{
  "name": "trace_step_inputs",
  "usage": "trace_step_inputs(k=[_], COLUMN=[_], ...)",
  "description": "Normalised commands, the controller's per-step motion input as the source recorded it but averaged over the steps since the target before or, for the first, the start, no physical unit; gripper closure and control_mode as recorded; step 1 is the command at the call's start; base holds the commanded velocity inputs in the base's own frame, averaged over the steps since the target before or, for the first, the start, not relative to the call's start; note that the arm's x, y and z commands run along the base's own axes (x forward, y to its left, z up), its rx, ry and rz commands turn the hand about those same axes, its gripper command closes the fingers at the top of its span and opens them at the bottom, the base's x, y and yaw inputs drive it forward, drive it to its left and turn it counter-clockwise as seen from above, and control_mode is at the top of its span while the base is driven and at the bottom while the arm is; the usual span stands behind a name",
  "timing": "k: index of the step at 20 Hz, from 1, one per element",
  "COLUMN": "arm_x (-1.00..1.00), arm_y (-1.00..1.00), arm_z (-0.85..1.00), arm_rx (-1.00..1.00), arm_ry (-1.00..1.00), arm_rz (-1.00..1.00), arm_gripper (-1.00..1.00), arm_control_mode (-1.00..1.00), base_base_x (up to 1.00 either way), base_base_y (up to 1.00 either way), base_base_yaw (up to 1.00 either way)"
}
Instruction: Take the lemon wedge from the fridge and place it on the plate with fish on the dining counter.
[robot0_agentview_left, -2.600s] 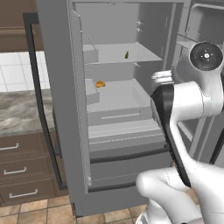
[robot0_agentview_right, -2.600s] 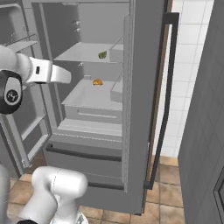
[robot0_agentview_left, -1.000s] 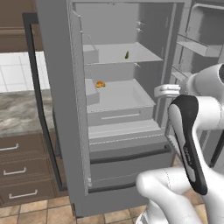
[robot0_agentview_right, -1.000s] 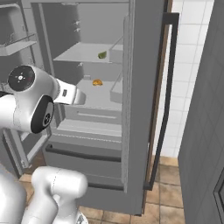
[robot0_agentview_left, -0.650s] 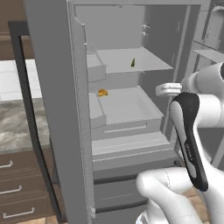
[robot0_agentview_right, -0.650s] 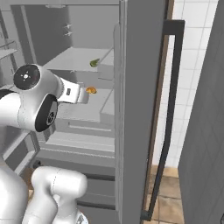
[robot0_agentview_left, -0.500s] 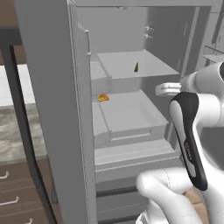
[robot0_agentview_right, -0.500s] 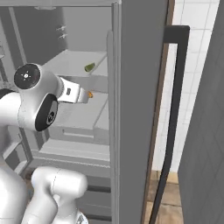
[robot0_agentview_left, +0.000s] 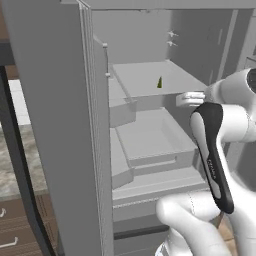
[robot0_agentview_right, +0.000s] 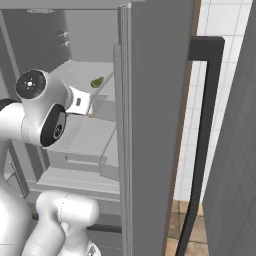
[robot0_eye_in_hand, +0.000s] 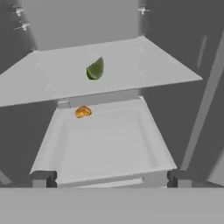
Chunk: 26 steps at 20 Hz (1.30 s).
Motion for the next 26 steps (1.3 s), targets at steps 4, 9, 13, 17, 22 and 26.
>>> trace_step_inputs(k=[4, 9, 13, 17, 22, 26], arm_x=[0.53, 0.16, 0.27, 0.34, 0.39, 0.59], arm_y=[0.48, 0.24, 0.00, -0.01, 0.00, 0.00], arm_z=[0.70, 0.58, 0.08, -0.23, -0.25, -0.01], arm_rx=[0.00, 0.00, 0.00, -0.01, -0.01, 0.00], arm_ry=[0.00, -0.02, -0.06, 0.00, 0.00, 0.02], arm_rz=[-0.12, -0.05, 0.00, 0.00, 0.00, 0.00], arm_gripper=[-1.00, -1.00, -1.00, -1.00, -1.00, -1.00], arm_control_mode=[-1.00, -1.00, -1.00, -1.00, -1.00, -1.00], base_base_x=[0.00, 0.00, 0.00, 0.00, 0.00, 0.00], base_base_y=[0.00, 0.00, 0.00, 0.00, 0.00, 0.00], base_base_yaw=[0.00, 0.00, 0.00, 0.00, 0.00, 0.00])
